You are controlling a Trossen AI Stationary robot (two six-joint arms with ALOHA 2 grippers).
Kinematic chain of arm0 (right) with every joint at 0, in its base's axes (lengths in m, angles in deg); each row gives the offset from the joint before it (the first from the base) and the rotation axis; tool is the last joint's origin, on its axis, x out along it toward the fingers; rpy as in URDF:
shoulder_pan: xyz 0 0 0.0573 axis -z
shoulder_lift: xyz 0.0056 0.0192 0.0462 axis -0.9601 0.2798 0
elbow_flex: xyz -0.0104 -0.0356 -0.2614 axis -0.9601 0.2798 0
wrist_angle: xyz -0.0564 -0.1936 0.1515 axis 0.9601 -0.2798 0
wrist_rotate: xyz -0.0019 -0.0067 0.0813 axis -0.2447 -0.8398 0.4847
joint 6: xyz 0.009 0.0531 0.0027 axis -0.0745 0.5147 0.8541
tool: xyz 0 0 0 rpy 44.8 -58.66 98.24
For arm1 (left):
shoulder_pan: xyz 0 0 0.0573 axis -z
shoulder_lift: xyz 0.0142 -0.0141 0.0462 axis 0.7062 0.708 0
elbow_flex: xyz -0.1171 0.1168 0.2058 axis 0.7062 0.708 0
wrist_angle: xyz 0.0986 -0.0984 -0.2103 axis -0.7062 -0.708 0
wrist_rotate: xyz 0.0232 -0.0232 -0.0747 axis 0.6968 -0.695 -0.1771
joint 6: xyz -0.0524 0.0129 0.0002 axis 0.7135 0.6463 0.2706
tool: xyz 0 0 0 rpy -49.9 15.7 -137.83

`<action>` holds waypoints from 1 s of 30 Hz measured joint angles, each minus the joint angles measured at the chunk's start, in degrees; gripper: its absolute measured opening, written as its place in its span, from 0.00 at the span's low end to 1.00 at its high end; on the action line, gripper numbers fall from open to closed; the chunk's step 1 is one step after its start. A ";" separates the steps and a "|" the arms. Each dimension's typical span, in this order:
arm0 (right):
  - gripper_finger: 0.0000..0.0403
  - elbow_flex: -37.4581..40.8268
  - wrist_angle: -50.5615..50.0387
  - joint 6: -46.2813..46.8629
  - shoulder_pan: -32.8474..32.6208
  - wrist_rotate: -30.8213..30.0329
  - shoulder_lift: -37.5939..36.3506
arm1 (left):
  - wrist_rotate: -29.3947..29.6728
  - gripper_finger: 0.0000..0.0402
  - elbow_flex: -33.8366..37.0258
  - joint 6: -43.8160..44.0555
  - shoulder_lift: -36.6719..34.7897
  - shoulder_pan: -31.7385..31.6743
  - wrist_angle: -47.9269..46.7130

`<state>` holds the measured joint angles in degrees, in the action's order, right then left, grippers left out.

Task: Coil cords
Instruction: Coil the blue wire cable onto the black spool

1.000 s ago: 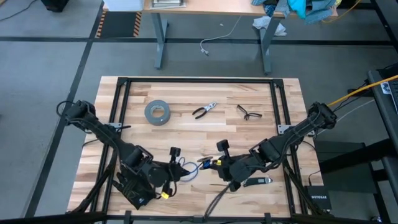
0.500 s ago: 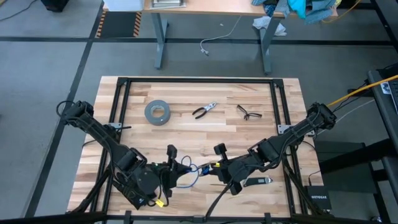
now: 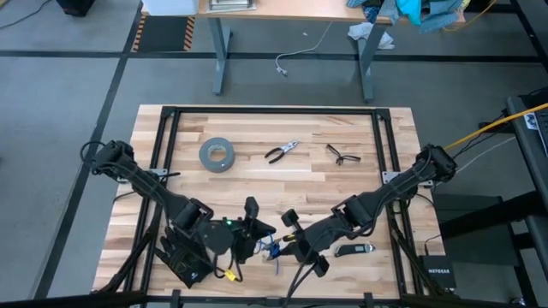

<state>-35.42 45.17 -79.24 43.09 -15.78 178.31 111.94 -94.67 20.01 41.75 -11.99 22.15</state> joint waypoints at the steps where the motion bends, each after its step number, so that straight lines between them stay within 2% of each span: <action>1: 0.00 0.00 0.64 -0.46 0.33 0.61 0.16 | -0.78 0.01 0.00 -0.38 0.42 -0.28 1.19; 5: 0.00 0.00 0.82 -0.97 0.82 2.04 0.29 | -4.16 0.01 0.00 -1.29 2.07 -1.59 3.37; 15: 0.00 0.02 0.16 -2.20 0.69 7.12 0.44 | -6.68 0.01 0.02 0.58 3.48 -2.94 2.85; 20: 0.00 0.02 0.15 -2.27 0.64 9.59 0.44 | -11.69 0.02 0.02 1.79 3.48 -3.01 -0.13; 30: 0.00 0.02 1.36 -2.29 0.64 19.45 0.44 | -13.86 0.02 0.02 1.75 3.45 -3.01 -1.61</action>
<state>-35.40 46.53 -81.53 43.73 3.67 178.75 98.08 -94.65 21.76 45.20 -14.99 20.54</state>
